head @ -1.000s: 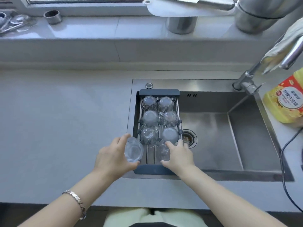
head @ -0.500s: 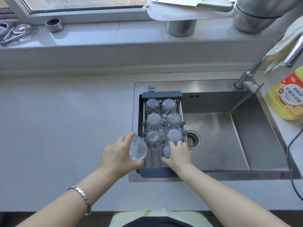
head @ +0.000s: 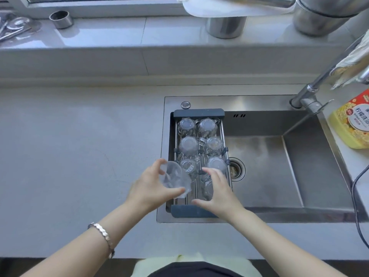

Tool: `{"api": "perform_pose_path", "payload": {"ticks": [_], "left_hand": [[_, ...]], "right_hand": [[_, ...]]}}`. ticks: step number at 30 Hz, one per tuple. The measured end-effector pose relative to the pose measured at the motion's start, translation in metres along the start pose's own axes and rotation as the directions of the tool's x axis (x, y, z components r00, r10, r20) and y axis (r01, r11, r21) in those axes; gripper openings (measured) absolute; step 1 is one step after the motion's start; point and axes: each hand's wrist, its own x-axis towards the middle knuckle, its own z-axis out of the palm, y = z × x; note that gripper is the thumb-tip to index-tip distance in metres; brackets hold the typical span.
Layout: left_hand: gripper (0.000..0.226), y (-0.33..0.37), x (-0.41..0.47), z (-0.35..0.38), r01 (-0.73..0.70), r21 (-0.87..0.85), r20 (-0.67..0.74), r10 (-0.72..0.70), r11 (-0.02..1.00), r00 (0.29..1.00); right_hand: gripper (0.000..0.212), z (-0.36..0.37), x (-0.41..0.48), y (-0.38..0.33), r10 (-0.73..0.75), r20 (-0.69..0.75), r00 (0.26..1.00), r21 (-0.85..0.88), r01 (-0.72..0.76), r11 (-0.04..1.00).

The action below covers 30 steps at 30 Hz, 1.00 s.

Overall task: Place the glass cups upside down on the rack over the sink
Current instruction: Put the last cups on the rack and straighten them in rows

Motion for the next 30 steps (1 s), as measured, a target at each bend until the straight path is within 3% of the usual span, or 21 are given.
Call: {"api": "perform_pose_path", "payload": {"ticks": [2,4,6,9,11,13,15,17,20,25,30], "left_hand": [[0.083,0.007,0.005,0.002,0.095,-0.329,0.107,-0.063,0.940,0.992],[0.065,0.016,0.007,0.004,0.180,-0.513,0.246,-0.057,0.839,0.968],[0.047,0.024,0.010,0.005,0.257,-0.554,0.371,-0.041,0.792,0.928],[0.058,0.030,0.015,0.007,0.375,-0.482,0.520,-0.086,0.792,0.850],[0.064,0.031,0.018,0.008,0.405,-0.423,0.580,-0.101,0.810,0.808],[0.062,0.028,0.021,0.012,0.352,-0.390,0.539,-0.098,0.851,0.836],[0.056,0.019,0.023,0.014,0.232,-0.302,0.381,-0.106,0.925,0.919],[0.050,0.006,0.023,0.012,0.171,-0.237,0.250,-0.110,0.956,0.962],[0.038,-0.014,0.023,0.006,0.185,-0.234,0.181,-0.145,0.954,0.973],[0.027,-0.037,0.019,-0.005,0.176,-0.243,0.100,-0.156,0.954,0.983],[0.011,-0.045,0.020,-0.004,0.130,-0.253,0.070,-0.115,0.959,0.991]], "right_hand": [[0.092,-0.008,-0.007,-0.011,-0.115,0.045,0.992,0.150,0.107,0.983],[0.085,-0.014,-0.008,-0.014,-0.164,-0.070,0.984,0.261,0.177,0.949],[0.078,-0.023,-0.009,-0.016,-0.198,-0.140,0.970,0.315,0.234,0.920],[0.067,-0.035,-0.013,-0.018,-0.303,-0.141,0.943,0.217,0.328,0.919],[0.060,-0.040,-0.015,-0.022,-0.271,-0.145,0.951,0.155,0.293,0.944],[0.057,-0.043,-0.014,-0.031,-0.148,-0.085,0.985,0.093,0.155,0.983],[0.057,-0.042,-0.008,-0.035,0.018,-0.016,1.000,-0.029,-0.019,0.999],[0.059,-0.034,0.003,-0.038,0.169,0.009,0.986,-0.109,-0.167,0.980],[0.059,-0.013,0.021,-0.047,0.329,0.045,0.943,-0.191,-0.316,0.929],[0.057,0.010,0.037,-0.065,0.306,0.088,0.948,-0.508,-0.222,0.832],[0.059,0.014,0.039,-0.068,0.354,0.163,0.921,-0.570,-0.205,0.795]]}}
